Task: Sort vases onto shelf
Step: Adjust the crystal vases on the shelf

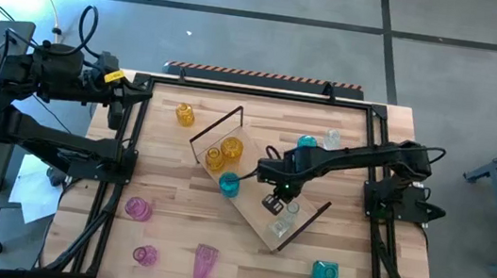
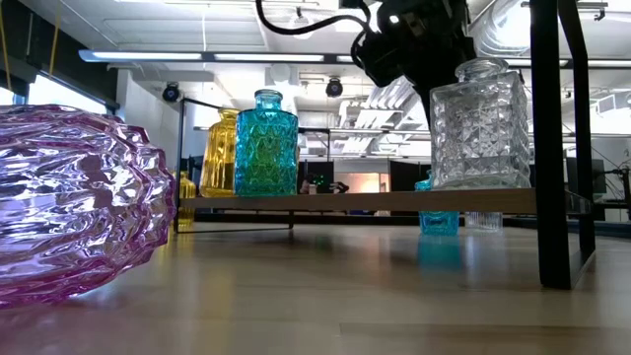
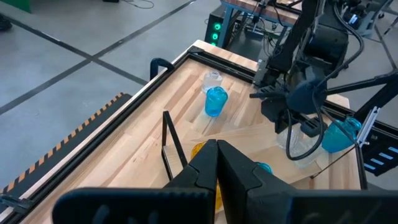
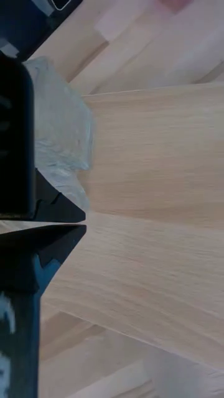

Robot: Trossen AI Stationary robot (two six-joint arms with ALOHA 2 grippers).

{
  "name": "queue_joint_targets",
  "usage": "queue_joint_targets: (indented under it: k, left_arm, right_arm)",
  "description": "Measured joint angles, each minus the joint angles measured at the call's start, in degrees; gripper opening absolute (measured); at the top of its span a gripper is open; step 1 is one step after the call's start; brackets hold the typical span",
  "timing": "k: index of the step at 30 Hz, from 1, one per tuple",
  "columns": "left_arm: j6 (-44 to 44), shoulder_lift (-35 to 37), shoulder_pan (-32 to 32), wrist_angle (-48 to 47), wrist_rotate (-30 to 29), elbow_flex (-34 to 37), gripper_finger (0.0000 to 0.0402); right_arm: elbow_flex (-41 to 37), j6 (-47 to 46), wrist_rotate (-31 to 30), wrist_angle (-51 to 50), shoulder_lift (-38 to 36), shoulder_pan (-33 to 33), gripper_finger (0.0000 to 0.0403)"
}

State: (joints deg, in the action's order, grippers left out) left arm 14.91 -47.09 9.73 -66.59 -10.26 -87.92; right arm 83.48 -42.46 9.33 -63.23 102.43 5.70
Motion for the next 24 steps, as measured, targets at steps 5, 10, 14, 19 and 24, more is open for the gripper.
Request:
queue_joint_targets:
  k: [5, 10, 14, 19, 24]
  left_arm:
    - [0.0, 0.0, 0.0, 0.0, 0.0, 0.0, 0.0]
    - [-0.1, 0.0, 0.0, 0.0, -0.1, 0.0, 0.0]
    - [-0.1, 0.0, 0.0, 0.0, -0.1, 0.0, 0.0]
    - [-0.1, 0.0, 0.0, 0.0, -0.1, 0.0, 0.0]
    - [-0.1, 0.0, 0.0, 0.0, -0.1, 0.0, 0.0]
  right_arm:
    - [0.0, -1.0, 1.4, -1.3, 0.0, 0.1, 0.0]
    - [0.0, -1.0, 2.3, -1.3, 0.0, 0.2, 0.0]
    - [0.0, -1.0, 3.0, -1.4, 0.0, 0.3, 0.0]
    - [0.0, -1.0, 3.4, -1.4, 0.0, 0.3, 0.0]
    - [0.0, -1.0, 4.1, -1.4, 0.0, 0.4, 0.0]
